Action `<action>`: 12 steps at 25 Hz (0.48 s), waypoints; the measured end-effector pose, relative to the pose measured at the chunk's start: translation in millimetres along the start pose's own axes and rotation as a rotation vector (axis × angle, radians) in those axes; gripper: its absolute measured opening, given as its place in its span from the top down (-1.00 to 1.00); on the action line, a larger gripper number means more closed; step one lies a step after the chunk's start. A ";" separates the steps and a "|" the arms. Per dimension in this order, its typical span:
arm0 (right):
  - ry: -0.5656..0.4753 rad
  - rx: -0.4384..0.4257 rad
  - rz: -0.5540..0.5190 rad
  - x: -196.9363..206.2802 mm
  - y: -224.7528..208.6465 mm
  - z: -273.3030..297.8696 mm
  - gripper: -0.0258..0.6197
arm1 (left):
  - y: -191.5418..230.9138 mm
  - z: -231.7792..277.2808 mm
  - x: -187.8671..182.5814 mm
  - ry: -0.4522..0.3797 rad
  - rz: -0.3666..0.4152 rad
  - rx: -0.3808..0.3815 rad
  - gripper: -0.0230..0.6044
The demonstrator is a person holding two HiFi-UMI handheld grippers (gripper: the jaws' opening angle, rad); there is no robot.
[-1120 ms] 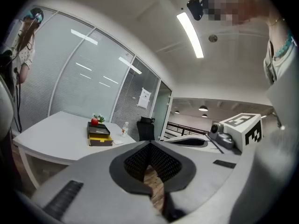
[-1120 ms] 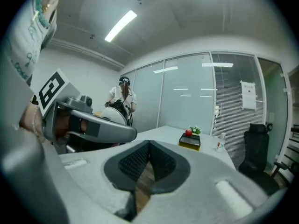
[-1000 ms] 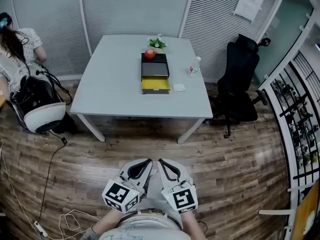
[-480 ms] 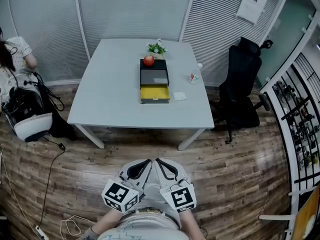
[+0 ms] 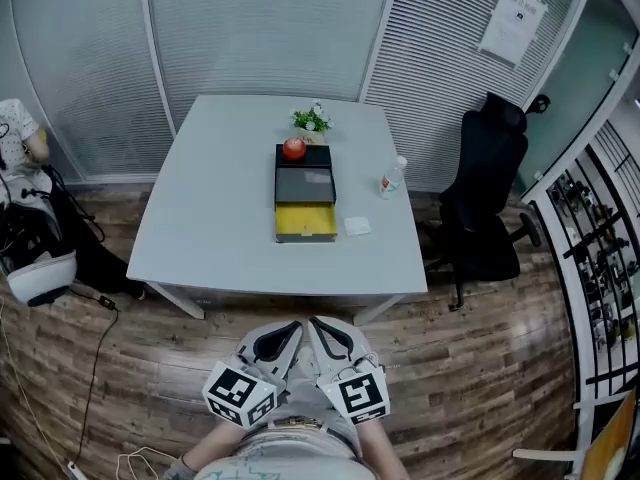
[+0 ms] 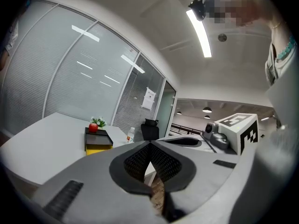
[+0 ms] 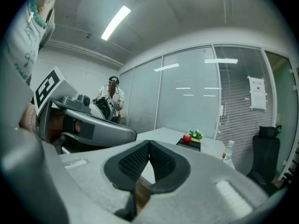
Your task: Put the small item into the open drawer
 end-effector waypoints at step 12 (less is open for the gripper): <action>-0.014 -0.069 0.041 6.5 -69.5 51.8 0.91 | 32.8 69.0 -27.9 0.000 -0.015 -0.048 0.94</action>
Point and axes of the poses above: the fingertips, and each gripper's own axes: z forward along the fingers, y to its left, x out of its underside, the point moved 9 cm from there along -z, backward along the fingers, and after that the axes turned 5 degrees about -z, right-handed, at the moved point
